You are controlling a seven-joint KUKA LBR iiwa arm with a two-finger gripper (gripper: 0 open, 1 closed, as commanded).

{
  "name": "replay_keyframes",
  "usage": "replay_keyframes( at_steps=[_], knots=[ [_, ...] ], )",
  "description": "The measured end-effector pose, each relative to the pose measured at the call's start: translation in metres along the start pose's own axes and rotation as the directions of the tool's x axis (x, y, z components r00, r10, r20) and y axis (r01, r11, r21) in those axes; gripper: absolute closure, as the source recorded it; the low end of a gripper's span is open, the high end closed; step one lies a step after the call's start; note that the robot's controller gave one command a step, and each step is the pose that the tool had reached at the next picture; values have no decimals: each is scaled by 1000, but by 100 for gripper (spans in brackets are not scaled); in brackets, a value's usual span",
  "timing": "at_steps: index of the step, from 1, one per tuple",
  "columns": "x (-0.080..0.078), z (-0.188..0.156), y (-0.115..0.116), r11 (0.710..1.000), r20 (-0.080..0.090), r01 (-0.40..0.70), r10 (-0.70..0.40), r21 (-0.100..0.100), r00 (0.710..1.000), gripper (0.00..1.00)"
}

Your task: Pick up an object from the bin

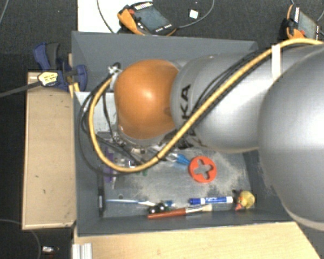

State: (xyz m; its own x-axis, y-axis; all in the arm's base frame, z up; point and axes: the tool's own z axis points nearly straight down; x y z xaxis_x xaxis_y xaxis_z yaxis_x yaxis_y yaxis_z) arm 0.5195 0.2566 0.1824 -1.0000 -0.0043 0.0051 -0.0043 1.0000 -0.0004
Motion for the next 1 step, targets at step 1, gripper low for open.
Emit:
replay_keyframes(
  at_steps=[1],
  knots=[
    [-2, -5, -2, 1000, 7, -7, 7, -2, 1000, 0]
  ],
)
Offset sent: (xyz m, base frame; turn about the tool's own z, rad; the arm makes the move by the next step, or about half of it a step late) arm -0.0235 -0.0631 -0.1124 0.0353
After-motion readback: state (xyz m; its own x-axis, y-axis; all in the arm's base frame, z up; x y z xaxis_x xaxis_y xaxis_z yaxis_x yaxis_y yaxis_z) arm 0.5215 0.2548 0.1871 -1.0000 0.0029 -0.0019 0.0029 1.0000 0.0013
